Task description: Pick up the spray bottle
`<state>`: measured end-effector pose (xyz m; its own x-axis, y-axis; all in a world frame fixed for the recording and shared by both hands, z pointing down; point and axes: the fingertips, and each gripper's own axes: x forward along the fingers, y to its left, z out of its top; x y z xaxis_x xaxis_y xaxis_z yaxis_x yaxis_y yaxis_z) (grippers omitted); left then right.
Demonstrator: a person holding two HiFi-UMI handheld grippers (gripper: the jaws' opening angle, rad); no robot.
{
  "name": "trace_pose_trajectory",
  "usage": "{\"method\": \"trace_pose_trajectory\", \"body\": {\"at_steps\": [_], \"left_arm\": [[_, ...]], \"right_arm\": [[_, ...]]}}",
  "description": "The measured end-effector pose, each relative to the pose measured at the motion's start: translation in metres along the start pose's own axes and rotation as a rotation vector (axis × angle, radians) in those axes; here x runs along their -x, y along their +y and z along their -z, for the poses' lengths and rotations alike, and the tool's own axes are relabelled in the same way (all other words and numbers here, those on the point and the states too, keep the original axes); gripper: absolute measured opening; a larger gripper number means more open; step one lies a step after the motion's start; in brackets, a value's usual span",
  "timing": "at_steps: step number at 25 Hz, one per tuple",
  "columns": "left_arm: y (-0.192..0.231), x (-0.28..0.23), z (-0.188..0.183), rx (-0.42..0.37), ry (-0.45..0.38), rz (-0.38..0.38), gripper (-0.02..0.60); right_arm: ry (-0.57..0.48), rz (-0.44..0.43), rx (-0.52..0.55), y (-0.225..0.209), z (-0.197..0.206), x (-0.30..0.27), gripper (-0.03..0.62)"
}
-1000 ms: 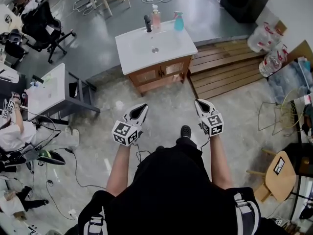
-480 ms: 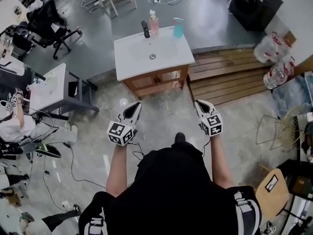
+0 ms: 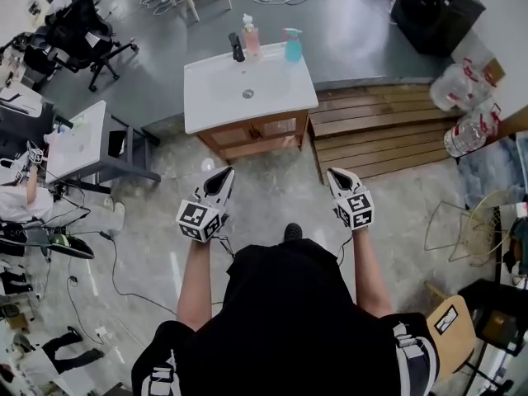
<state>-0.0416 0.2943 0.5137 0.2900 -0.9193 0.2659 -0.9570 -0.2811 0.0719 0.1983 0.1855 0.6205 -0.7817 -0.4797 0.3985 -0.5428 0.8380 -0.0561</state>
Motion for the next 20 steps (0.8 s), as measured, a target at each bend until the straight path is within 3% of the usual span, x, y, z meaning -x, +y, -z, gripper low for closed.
{"method": "trace_pose_trajectory", "body": {"at_steps": [11,20], "left_arm": [[-0.011,-0.018,-0.002,0.007,-0.002,-0.003,0.031],[0.013,-0.044,-0.001,0.026,-0.005,0.013,0.031]], "right_arm": [[-0.003,-0.013,-0.011,-0.015,0.002,-0.001,0.017],[0.014,0.004,-0.005,-0.031,-0.007,-0.025,0.017]]}}
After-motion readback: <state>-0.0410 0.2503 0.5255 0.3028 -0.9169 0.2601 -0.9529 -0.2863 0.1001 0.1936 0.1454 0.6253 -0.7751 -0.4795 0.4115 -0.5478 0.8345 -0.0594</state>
